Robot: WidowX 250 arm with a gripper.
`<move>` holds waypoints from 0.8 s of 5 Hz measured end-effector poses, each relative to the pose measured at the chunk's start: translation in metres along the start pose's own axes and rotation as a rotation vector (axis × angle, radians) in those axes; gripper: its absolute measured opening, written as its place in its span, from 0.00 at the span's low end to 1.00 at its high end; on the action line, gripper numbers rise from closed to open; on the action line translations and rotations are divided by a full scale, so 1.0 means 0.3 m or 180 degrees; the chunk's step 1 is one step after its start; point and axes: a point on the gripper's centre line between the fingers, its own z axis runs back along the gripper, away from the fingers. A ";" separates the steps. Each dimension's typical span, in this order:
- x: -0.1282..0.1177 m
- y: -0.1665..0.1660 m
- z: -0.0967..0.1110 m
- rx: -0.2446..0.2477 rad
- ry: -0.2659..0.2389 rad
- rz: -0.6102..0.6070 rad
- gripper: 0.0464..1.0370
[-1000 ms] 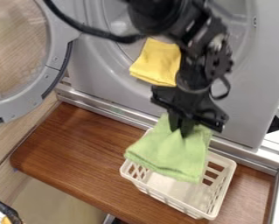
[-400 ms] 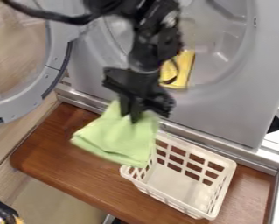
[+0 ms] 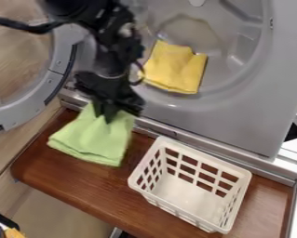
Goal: Move the green cloth to the bottom left side of the table
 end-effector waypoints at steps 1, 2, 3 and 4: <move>0.006 0.073 -0.095 0.0094 -0.0062 -0.0130 0.04; -0.014 0.099 -0.207 0.0093 0.0061 -0.0199 0.04; -0.061 0.114 -0.262 0.0138 0.0104 -0.0207 0.04; -0.100 0.130 -0.311 0.0166 0.0022 -0.0205 0.04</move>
